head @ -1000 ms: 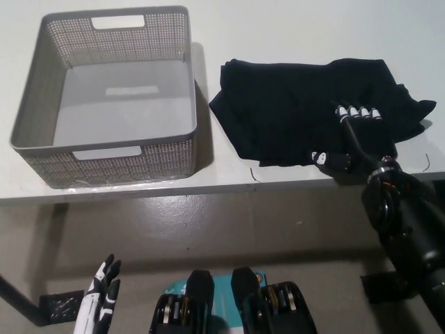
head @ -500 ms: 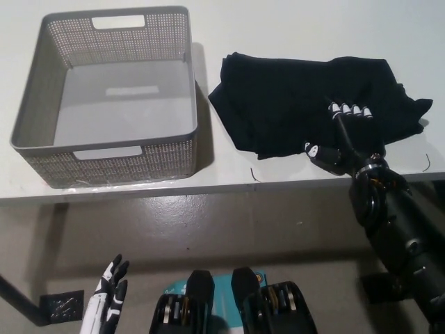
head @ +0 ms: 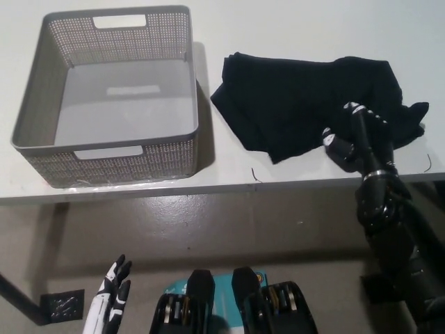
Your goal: Use the right hand to pick up a t shirt on the right hand side and place it into a contianer on the left side
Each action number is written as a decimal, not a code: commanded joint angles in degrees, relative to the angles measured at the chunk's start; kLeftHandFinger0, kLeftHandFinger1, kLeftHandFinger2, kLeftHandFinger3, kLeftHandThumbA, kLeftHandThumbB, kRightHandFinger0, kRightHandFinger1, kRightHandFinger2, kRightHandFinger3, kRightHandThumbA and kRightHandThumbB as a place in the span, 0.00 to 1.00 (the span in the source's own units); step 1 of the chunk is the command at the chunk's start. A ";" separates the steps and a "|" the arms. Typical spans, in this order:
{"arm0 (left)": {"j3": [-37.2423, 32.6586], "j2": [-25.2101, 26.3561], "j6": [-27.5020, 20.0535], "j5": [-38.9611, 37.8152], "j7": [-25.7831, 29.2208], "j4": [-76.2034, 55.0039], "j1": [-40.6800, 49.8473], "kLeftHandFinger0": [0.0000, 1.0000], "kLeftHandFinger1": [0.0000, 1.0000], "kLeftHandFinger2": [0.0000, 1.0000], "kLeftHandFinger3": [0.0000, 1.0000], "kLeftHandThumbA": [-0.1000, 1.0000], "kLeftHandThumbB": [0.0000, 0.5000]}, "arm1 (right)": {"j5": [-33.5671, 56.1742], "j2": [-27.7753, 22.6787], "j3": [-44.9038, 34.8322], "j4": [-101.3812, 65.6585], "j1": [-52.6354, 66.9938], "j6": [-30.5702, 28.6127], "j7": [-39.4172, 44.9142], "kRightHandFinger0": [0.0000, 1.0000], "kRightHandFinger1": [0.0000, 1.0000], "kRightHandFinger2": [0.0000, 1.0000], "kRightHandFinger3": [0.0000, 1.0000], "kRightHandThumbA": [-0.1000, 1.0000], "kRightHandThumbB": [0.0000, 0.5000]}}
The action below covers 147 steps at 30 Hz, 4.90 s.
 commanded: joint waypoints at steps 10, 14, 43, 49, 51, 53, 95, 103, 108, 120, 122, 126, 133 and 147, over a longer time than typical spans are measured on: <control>-0.31 0.59 -1.79 0.29 0.32 -1.07 0.01 1.00 1.00 1.00 1.00 0.98 0.55 | 13.27 2.82 -6.84 0.00 -1.21 -9.72 -4.76 0.00 0.31 0.63 0.57 0.00 0.23; -0.48 0.62 -1.79 -0.19 -0.19 -1.18 0.25 1.00 1.00 1.00 1.00 0.94 0.48 | 15.86 3.40 -9.05 0.46 -1.39 -9.36 -5.60 0.00 0.26 0.58 0.50 0.00 0.27; -1.68 -0.17 -1.79 1.76 0.95 0.14 1.18 1.00 1.00 1.00 1.00 0.96 0.49 | 59.24 16.30 -38.09 -23.05 -26.44 22.20 -1.51 0.00 0.00 0.33 0.46 0.00 0.09; -1.79 -0.44 -1.79 2.60 0.48 0.71 0.93 1.00 1.00 0.99 1.00 1.00 0.67 | 58.01 17.23 -37.17 -22.88 -28.41 24.44 -2.08 0.00 0.00 0.37 0.49 0.00 0.17; -1.96 -0.59 -1.79 2.56 0.07 0.69 0.72 1.00 1.00 0.99 1.00 1.00 0.67 | 58.05 17.51 -36.52 -22.43 -29.01 24.09 -1.39 0.00 0.00 0.39 0.50 0.00 0.15; -2.89 -0.27 -1.79 2.76 -0.28 0.46 0.68 1.00 1.00 1.00 1.00 1.00 0.63 | 57.79 18.51 -35.58 -22.40 -30.05 24.04 -1.80 0.00 0.00 0.44 0.56 0.00 0.14; -10.40 -2.53 0.09 7.93 -2.45 -0.18 -4.22 1.00 1.00 0.98 1.00 0.98 0.59 | 30.08 21.90 13.38 13.93 -38.57 9.95 17.06 1.00 1.00 1.00 1.00 0.59 1.00; -9.87 -2.28 -0.17 7.39 -2.32 0.33 -3.52 1.00 1.00 0.98 1.00 0.99 0.56 | 26.37 20.13 19.88 14.58 -40.79 13.83 23.00 1.00 1.00 1.00 1.00 0.72 1.00; -9.72 -2.28 -0.51 7.70 -1.95 0.89 -2.50 1.00 1.00 0.98 1.00 1.00 0.61 | 25.23 19.48 21.22 13.30 -39.86 15.91 24.89 1.00 1.00 1.00 1.00 0.73 1.00; -7.94 -1.57 -1.76 7.21 -0.76 0.29 -0.49 1.00 0.99 0.98 1.00 0.98 0.60 | 18.23 9.34 24.58 -12.13 -32.49 15.43 27.34 1.00 1.00 1.00 1.00 0.99 1.00; -7.25 -1.05 -1.79 6.29 -0.87 -0.68 0.35 1.00 0.99 0.98 1.00 0.96 0.54 | 16.92 6.70 24.84 -18.76 -31.98 17.27 28.41 1.00 1.00 1.00 1.00 1.00 1.00; -6.17 -1.16 -1.79 4.05 -0.99 -0.92 0.81 1.00 0.99 0.99 1.00 0.94 0.57 | 14.40 -1.93 23.95 -36.62 -29.89 17.85 31.73 1.00 1.00 1.00 1.00 1.00 0.94; -5.85 -1.54 -1.79 4.22 -0.97 -0.26 0.62 1.00 1.00 1.00 1.00 0.98 0.62 | 12.64 -12.87 20.48 -61.33 -21.30 18.99 34.74 1.00 1.00 1.00 1.00 1.00 1.00; -3.46 -0.30 -1.79 2.28 0.39 1.31 1.26 1.00 1.00 1.00 1.00 1.00 0.58 | 18.21 -21.68 4.87 -90.43 22.92 14.00 25.43 1.00 1.00 1.00 1.00 1.00 0.73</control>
